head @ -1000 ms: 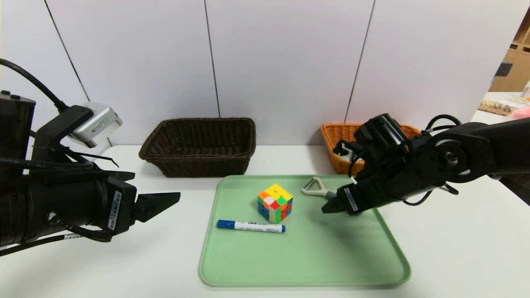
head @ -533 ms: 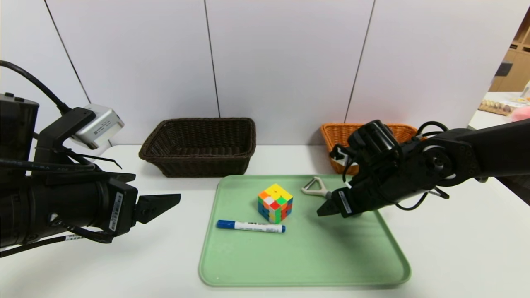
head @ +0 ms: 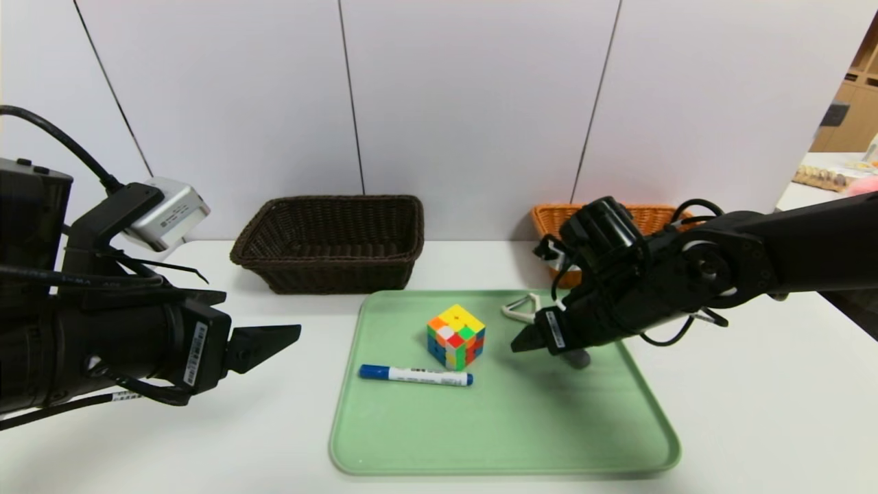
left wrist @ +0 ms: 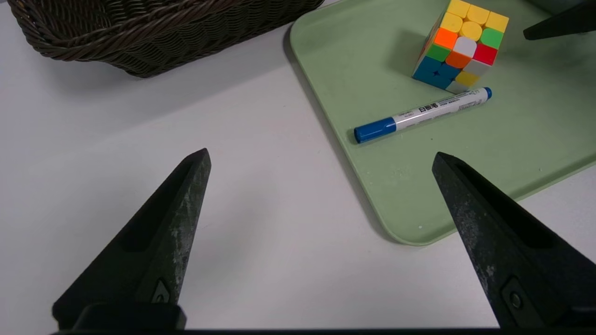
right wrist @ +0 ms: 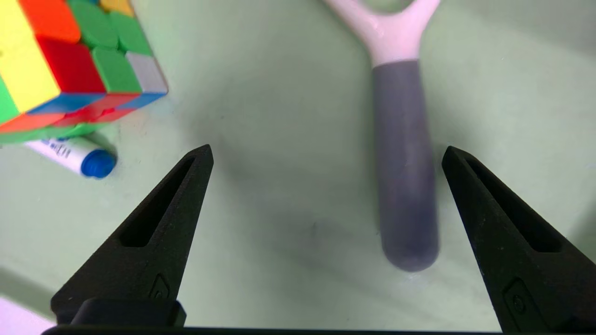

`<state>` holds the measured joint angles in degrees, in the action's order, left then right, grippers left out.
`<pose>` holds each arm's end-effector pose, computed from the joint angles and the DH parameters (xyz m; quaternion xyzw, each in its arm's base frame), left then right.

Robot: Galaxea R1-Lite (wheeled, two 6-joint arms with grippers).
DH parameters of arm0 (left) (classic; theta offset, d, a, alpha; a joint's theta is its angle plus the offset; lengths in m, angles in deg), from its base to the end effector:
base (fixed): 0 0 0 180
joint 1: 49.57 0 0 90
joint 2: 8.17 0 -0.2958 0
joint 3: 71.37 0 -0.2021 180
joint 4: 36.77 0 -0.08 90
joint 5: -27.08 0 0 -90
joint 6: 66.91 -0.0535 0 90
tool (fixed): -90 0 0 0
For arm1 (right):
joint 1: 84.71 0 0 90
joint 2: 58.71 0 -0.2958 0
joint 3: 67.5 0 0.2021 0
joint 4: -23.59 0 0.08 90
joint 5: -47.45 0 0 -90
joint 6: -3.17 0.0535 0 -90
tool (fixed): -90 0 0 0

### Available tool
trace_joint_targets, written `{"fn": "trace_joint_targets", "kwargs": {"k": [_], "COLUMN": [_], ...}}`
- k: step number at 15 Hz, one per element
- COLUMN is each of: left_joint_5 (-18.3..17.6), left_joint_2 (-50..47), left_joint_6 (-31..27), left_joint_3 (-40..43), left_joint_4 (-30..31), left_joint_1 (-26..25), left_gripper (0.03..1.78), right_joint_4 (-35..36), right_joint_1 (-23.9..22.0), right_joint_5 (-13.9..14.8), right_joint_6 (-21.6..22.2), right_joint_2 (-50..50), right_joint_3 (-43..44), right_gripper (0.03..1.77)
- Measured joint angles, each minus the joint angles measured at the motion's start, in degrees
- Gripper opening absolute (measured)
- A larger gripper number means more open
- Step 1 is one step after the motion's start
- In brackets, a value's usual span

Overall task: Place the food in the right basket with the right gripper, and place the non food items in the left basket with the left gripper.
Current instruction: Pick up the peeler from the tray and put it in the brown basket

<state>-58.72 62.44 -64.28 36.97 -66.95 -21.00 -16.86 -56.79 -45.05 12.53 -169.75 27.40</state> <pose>0.1954 -0.1019 0.2178 0.0492 0.2459 -0.1987 0.9474 0.3292 0.1771 0.1085 -0.0346 0.4797 0.1925 0.8554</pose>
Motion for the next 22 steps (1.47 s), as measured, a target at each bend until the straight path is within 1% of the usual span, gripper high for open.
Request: {"fn": "trace_joint_targets", "kwargs": {"k": [3, 4, 11, 20, 22], "left_joint_5": [0.0, 0.0, 0.1, 0.0, 0.1], "left_joint_2": [0.0, 0.0, 0.0, -0.1, -0.1], "left_joint_6": [0.1, 0.2, 0.3, 0.4, 0.4], "left_joint_3": [0.1, 0.1, 0.1, 0.1, 0.2], "left_joint_4": [0.0, 0.0, 0.0, 0.0, 0.0], "left_joint_1": [0.0, 0.0, 0.0, 0.0, 0.0], "left_gripper": [1.69, 1.69, 1.69, 1.69, 1.69], "right_joint_4": [0.4, 0.4, 0.4, 0.1, 0.2], "right_joint_1": [0.3, 0.4, 0.8, 0.8, 0.8], "right_joint_5": [3.8, 4.2, 5.2, 6.7, 7.8], "right_joint_6": [-2.8, -3.0, -3.2, -3.6, -4.0], "right_joint_2": [-1.3, -1.8, -4.5, -5.5, -5.5], "right_joint_3": [1.6, 2.2, 4.0, 4.4, 4.3], "right_gripper": [1.70, 1.70, 1.70, 1.70, 1.70]}}
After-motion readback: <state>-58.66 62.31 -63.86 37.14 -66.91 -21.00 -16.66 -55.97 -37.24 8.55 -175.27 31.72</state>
